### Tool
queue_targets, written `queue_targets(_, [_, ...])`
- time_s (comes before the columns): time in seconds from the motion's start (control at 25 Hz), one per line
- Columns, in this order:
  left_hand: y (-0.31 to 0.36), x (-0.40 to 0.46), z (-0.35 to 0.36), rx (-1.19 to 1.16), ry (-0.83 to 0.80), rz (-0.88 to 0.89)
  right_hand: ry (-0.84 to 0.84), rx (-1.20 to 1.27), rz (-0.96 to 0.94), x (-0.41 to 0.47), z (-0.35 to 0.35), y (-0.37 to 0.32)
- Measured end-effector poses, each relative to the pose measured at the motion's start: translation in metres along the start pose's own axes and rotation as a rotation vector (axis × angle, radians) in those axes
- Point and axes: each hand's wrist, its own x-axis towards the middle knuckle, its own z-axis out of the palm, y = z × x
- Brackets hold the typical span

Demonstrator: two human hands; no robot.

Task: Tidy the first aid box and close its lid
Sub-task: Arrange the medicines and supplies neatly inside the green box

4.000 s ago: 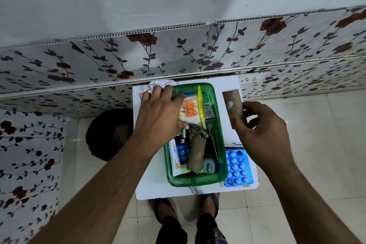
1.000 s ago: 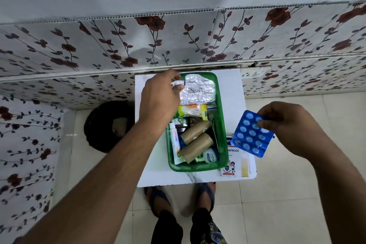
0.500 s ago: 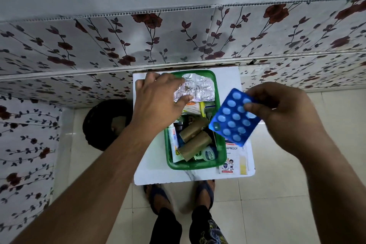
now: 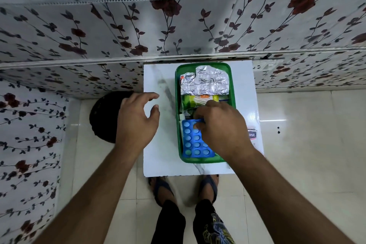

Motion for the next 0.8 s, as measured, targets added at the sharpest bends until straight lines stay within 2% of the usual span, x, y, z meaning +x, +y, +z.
queue_targets(0.2, [-0.004,-0.004,0.005,-0.044,-0.048,-0.018,0.021,0.125,0.046,-0.01,0.0,0.003])
queue_targets(0.28, [-0.003,-0.003,0.003,-0.072,-0.051,-0.007,0.164,0.309,0.174,-0.017,-0.018,0.016])
queue_targets(0.36, [-0.001,-0.005,-0.002,-0.107,-0.048,0.007,0.31,0.488,0.415,-0.026,-0.029,0.042])
queue_targets(0.4, [-0.001,-0.007,-0.005,-0.12,-0.044,0.009,0.298,0.508,0.547,-0.03,-0.027,0.057])
queue_targets(0.44, [0.0,-0.008,-0.01,-0.13,-0.033,0.009,0.211,0.454,0.64,-0.034,-0.02,0.07])
queue_targets(0.52, [0.005,-0.009,-0.018,-0.144,-0.001,0.012,-0.046,0.287,0.707,-0.044,-0.001,0.086])
queue_targets(0.6, [0.021,-0.007,-0.019,-0.166,0.012,0.037,-0.177,0.206,0.73,-0.052,0.011,0.094])
queue_targets(0.8, [0.082,-0.005,0.006,-0.22,-0.101,0.224,-0.086,0.277,0.811,-0.055,0.014,0.112])
